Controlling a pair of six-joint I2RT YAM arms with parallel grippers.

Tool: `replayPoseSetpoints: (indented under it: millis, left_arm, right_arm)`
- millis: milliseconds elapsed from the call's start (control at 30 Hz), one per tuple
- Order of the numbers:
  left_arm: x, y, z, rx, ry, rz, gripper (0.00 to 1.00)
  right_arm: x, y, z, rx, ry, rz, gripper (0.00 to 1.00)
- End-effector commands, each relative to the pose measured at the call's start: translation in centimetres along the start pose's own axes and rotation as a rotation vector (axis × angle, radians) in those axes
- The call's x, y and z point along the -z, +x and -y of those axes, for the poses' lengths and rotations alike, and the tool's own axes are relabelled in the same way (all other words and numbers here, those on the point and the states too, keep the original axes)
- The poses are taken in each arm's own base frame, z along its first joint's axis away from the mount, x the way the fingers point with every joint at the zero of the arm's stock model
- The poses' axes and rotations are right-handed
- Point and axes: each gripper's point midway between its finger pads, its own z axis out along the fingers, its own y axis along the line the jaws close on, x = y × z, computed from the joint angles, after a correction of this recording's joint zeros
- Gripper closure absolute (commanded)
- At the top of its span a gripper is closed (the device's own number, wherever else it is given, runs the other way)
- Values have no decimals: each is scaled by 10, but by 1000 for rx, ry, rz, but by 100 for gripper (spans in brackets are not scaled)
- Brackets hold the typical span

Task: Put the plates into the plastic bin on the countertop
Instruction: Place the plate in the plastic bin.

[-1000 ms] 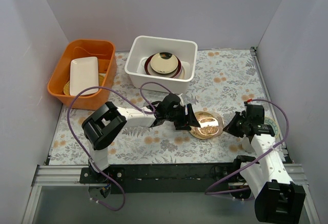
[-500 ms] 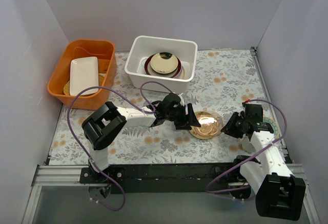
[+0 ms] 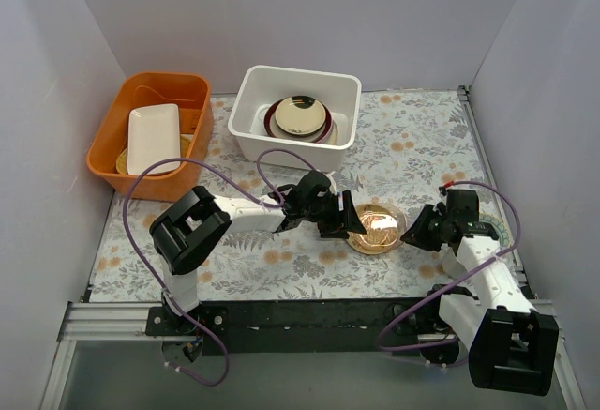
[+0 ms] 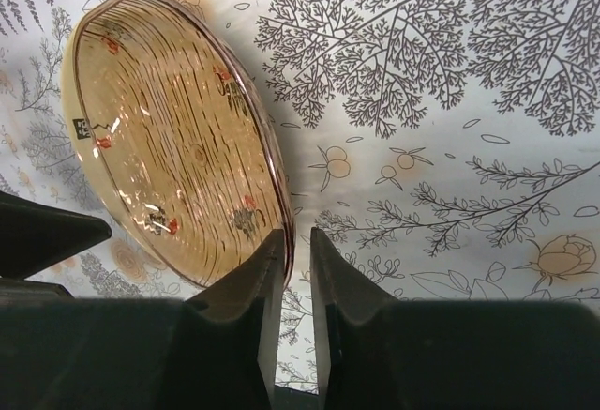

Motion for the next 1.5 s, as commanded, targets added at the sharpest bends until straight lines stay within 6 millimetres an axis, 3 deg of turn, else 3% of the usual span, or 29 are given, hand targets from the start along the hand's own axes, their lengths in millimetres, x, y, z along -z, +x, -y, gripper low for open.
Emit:
replayPoseSetpoints:
  millis: [0,100,133,400,900,1033,1067,1167,1233,1300,1400,1467]
  left_arm:
    - [5,-8,20,-49,31,25,39]
    - [7,-9,22,-52,32,29,39]
    - [7,-9,21,-53,31,30,39]
    - [11,-9,20,-59,20,40,39]
    - [6,-16,25,-90,12,42,42]
    - [6,-22,28,-99,8,54,71]
    - [6,-22,27,-97,4,55,86]
    - [6,-24,30,-101,5,60,100]
    - [6,-26,31,-104,5,61,100]
    - [7,-27,32,-102,4,68,100]
    - [10,-28,33,-105,4,77,100]
    - [10,-27,33,-107,3,75,100]
  right_arm:
    - [-3,-3,-4,14,-29,15,79]
    - [-3,-4,-5,18,-32,23,97]
    - [-2,-4,-5,21,-34,25,99]
    - [7,-13,-15,42,-71,87,99]
    - [36,-25,-64,61,-269,92,99]
    - [38,-22,-69,58,-302,69,99]
    - [37,-20,-69,58,-306,62,99]
    - [36,-13,-76,70,-364,27,99]
    - [36,-11,-78,62,-381,17,80]
    - [36,-11,-78,62,-386,20,52]
    - [38,-15,-75,81,-359,55,30]
    - [42,-20,-74,90,-339,88,23]
